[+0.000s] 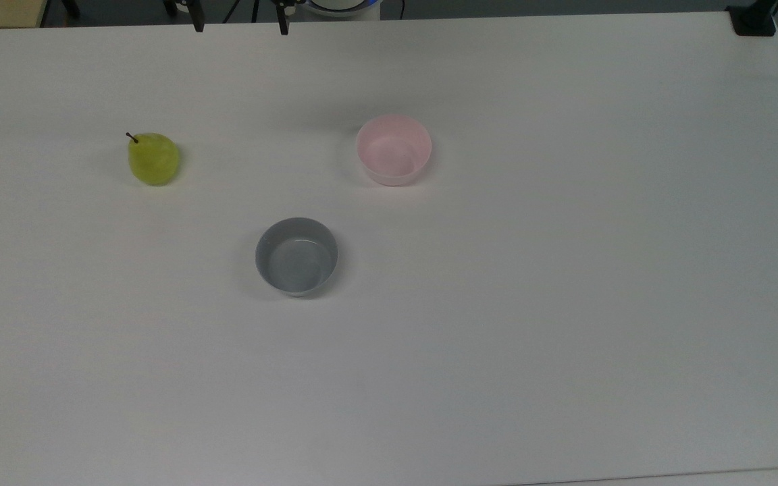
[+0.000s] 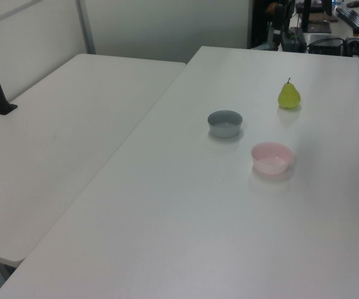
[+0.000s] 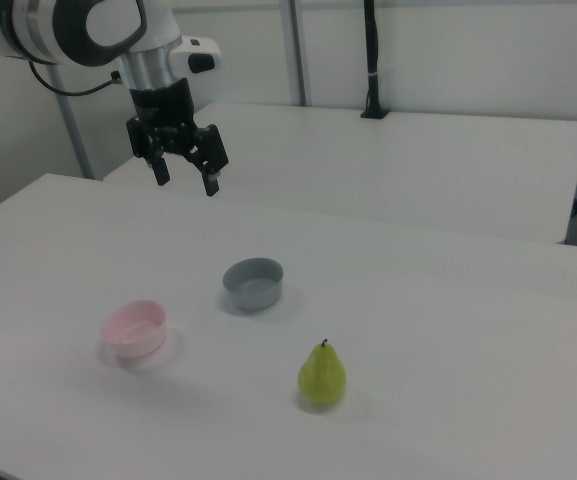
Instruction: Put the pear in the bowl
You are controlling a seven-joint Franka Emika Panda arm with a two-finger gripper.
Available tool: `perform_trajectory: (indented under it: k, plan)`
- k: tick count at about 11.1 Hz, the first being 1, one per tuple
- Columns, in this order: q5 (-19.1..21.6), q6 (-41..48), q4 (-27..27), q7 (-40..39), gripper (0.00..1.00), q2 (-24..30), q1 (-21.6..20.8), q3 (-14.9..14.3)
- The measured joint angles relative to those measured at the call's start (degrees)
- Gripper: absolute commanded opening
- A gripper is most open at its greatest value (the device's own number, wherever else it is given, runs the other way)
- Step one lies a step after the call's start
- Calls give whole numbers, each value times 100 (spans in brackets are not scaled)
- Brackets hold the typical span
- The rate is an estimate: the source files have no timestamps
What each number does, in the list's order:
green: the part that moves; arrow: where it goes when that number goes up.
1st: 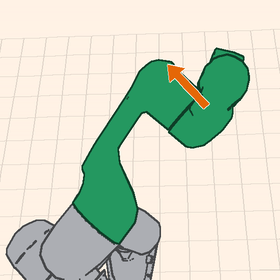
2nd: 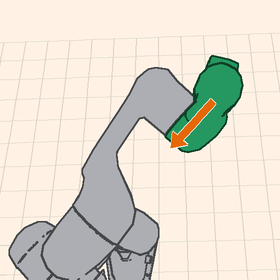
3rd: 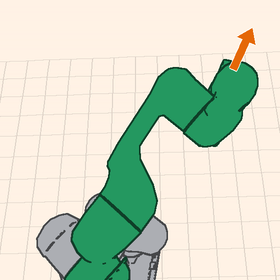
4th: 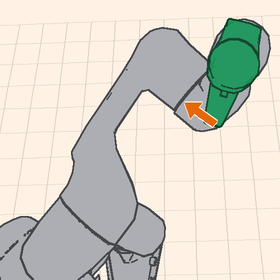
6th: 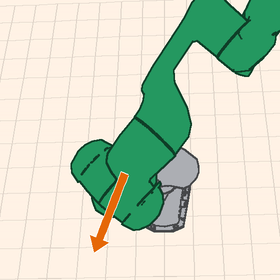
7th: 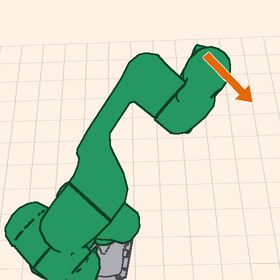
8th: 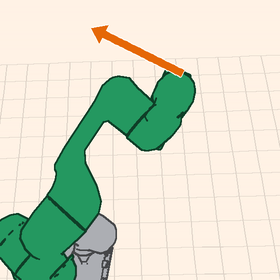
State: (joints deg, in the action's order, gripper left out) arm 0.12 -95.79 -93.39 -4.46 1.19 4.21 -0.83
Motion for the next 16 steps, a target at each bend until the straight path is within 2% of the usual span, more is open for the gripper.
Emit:
perform_trajectory:
  k: [14,16]
  plan:
    - [0,0,0,-10,100,-2,10,17]
    - [-2,3,-17,-610,100,-3,65,17]
